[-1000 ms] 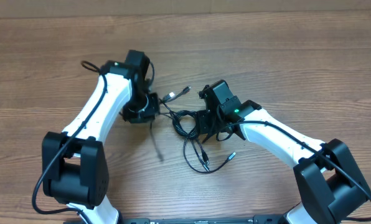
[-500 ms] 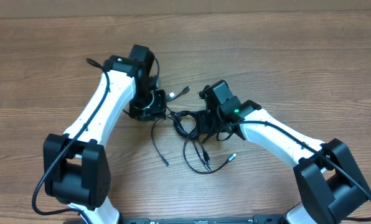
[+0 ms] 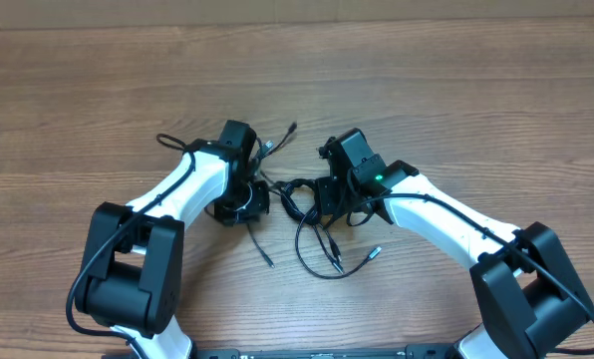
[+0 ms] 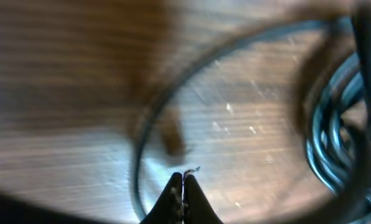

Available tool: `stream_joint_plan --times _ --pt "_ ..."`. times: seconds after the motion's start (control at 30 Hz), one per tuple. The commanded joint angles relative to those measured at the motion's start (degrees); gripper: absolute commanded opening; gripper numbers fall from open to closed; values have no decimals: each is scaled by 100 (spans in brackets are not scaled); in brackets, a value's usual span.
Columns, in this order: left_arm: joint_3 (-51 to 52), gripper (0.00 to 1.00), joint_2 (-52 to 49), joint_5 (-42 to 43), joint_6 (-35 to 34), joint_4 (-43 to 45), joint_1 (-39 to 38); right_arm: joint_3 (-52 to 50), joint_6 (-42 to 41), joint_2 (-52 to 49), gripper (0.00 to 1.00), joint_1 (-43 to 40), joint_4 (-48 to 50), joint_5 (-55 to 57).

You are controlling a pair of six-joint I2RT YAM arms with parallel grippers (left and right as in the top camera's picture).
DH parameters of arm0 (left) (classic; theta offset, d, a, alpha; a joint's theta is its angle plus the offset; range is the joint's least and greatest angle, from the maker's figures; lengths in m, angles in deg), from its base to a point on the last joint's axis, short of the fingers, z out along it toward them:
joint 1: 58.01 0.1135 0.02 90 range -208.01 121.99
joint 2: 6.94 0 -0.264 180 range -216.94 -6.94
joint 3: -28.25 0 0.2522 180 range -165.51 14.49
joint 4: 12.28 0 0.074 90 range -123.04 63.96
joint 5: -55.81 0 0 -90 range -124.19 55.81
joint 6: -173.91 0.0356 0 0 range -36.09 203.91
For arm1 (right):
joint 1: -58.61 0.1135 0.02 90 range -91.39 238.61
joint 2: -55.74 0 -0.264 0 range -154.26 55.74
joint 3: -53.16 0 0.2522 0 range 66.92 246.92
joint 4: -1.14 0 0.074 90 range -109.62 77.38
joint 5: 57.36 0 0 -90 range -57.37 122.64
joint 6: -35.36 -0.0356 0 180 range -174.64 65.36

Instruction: Untangle cables

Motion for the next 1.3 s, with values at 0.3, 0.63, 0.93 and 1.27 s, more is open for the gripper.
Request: stream_joint_plan --times 0.3,0.63,0.93,1.27 --pt "-398 4 13 -1950 -444 321 313 42 4 52 4 -24 28 15" --pt "-1047 39 13 483 -378 -1309 518 42 7 52 4 -22 22 15" --pt "238 59 11 546 -437 -1285 293 42 4 52 4 -24 22 15" --pt "789 4 13 433 -621 -503 173 42 2 52 4 -22 11 15"
